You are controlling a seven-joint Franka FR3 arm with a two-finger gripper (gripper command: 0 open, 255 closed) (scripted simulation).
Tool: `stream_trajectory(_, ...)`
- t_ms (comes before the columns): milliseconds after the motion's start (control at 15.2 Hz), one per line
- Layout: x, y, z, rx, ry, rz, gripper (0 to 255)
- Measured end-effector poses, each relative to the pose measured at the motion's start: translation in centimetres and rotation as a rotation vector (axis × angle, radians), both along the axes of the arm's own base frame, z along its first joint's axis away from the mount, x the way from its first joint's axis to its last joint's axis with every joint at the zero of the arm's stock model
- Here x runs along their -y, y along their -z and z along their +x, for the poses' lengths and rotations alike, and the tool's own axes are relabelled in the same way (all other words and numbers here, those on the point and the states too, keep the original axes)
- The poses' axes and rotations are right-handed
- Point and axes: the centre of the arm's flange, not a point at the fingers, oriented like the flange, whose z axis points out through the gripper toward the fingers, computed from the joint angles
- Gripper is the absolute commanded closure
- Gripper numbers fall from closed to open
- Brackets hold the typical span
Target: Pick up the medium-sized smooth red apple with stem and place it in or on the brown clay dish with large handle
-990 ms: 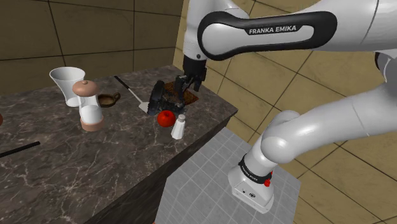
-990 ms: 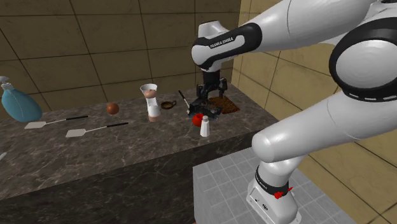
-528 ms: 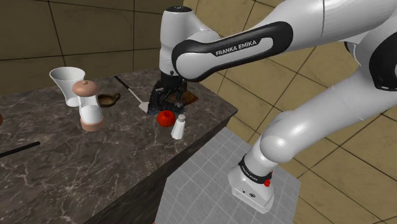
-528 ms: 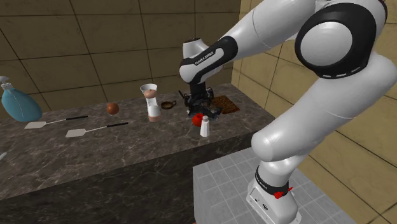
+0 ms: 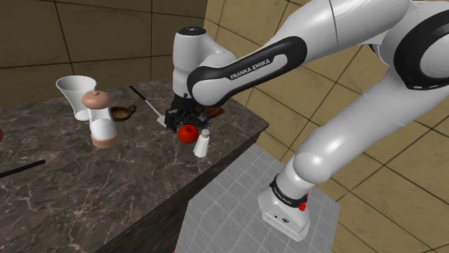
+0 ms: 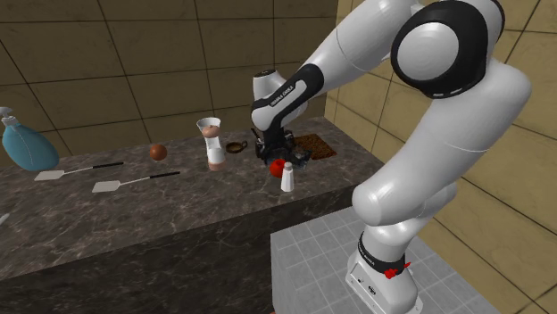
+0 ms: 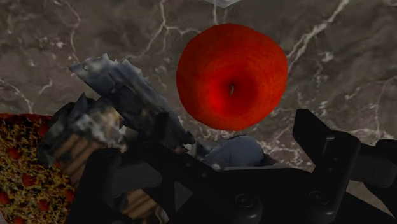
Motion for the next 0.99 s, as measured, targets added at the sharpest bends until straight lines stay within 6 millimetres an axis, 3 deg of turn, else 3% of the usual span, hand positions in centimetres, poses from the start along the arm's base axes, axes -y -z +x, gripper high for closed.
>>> stream_trajectory(198, 0.06, 1.18, 0.05, 0.000, 0.000, 0.000, 0)
stream_trajectory(528, 0.07, 1.32, 0.05, 0.000, 0.000, 0.000, 0)
stream_trajectory(594, 0.07, 1.32, 0.05, 0.000, 0.000, 0.000, 255)
stream_trajectory(990, 0.07, 1.27, 0.07, 0.002, 0.000, 0.001, 255)
